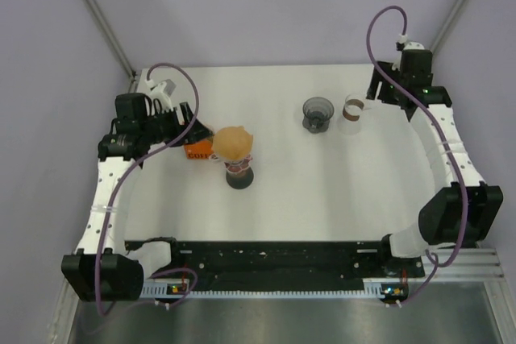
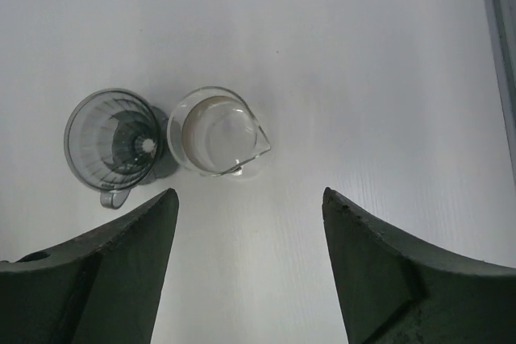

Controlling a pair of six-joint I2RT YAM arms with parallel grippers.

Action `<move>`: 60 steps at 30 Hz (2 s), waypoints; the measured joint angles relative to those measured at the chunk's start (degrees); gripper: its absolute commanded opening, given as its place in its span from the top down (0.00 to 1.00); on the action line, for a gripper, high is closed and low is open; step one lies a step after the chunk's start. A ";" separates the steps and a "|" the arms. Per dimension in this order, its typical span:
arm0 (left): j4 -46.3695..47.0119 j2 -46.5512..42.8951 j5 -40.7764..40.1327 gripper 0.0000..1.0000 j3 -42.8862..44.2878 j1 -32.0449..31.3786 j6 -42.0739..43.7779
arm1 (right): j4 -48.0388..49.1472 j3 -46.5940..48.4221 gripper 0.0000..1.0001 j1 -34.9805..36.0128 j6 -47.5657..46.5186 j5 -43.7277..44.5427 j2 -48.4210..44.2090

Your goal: Place the coffee filter in the dripper

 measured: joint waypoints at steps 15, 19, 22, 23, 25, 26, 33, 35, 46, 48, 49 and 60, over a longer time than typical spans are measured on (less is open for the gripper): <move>-3.65 -0.98 -7.63 0.25 2.93 0.09 3.78 | 3.26 6.62 0.61 -5.64 -1.62 -7.80 23.39; -4.50 -0.98 -8.61 0.25 3.21 0.13 4.17 | 3.26 9.46 0.81 -5.66 -2.99 -8.87 26.47; -4.68 -0.98 -9.25 0.25 3.21 0.17 4.33 | 2.82 9.94 0.95 -5.73 -4.33 -10.23 26.97; -4.70 -0.98 -9.40 0.25 3.21 0.17 4.35 | 2.58 9.94 0.98 -5.75 -4.68 -10.45 26.97; -4.70 -0.98 -9.55 0.25 3.21 0.22 4.50 | 2.64 9.86 1.00 -5.81 -5.33 -10.75 26.97; -4.70 -0.98 -9.68 0.25 3.21 0.24 4.55 | 2.56 9.68 1.00 -5.84 -5.62 -10.84 26.77; -4.57 -0.96 -10.12 0.25 3.21 0.35 4.59 | 1.22 0.92 1.00 -5.53 -6.21 -10.45 18.95; -4.46 -0.98 -10.32 0.25 3.21 0.39 4.61 | 0.44 -2.38 1.00 -5.22 -6.12 -10.62 15.37; -4.28 -1.01 -10.51 0.25 3.21 0.50 4.70 | -1.99 -10.60 1.00 16.41 -6.32 -9.35 2.64; -4.31 -1.14 -10.51 0.25 3.21 0.55 4.70 | -1.88 -10.97 1.00 21.77 -7.10 -9.05 2.64; -4.28 -1.27 -10.51 0.25 3.21 0.57 4.70 | -1.73 -11.26 1.00 23.67 -7.30 -9.31 2.64; -4.20 -3.58 -10.73 0.25 3.19 0.90 4.70 | 1.81 -15.50 1.00 25.66 -7.21 -10.03 2.99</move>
